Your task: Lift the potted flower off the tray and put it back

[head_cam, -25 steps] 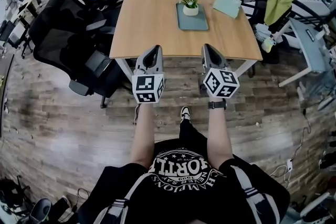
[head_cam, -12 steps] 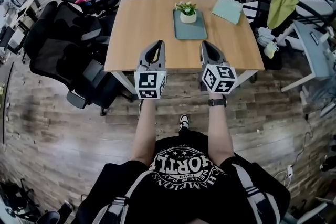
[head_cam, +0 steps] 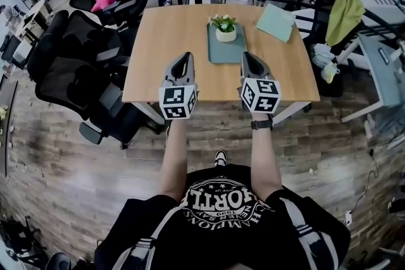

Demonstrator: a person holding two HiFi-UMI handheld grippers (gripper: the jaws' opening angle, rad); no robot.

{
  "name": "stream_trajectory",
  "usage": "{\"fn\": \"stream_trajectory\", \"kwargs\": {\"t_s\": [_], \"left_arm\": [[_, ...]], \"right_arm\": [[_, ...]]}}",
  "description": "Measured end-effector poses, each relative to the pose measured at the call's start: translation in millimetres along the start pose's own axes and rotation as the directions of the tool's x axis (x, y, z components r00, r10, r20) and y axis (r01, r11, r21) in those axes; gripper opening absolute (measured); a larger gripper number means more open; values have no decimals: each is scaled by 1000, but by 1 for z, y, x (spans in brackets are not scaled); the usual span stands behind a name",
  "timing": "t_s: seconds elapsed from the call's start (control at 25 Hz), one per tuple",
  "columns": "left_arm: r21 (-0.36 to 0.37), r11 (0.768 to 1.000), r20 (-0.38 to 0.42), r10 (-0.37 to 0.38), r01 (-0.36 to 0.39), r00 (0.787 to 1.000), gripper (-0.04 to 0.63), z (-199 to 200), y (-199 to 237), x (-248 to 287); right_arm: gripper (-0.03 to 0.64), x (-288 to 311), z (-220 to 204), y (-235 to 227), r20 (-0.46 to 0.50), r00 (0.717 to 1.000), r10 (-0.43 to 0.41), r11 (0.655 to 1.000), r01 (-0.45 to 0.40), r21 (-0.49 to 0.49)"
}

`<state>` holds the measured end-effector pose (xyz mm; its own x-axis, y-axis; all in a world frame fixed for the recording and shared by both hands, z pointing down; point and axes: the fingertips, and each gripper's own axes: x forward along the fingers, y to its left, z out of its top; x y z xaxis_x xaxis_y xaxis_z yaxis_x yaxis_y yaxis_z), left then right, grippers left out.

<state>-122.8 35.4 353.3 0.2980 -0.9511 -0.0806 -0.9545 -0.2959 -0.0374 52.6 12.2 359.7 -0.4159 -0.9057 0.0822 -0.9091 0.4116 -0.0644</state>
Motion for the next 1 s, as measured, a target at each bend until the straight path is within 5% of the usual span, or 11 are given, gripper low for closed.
{"fn": "stream_trajectory", "kwargs": {"t_s": [1.0], "left_arm": [[1, 998, -118, -62, 62, 991, 17, -54, -49, 112]], "right_arm": [[8, 64, -43, -95, -83, 997, 8, 999, -4, 53]]}}
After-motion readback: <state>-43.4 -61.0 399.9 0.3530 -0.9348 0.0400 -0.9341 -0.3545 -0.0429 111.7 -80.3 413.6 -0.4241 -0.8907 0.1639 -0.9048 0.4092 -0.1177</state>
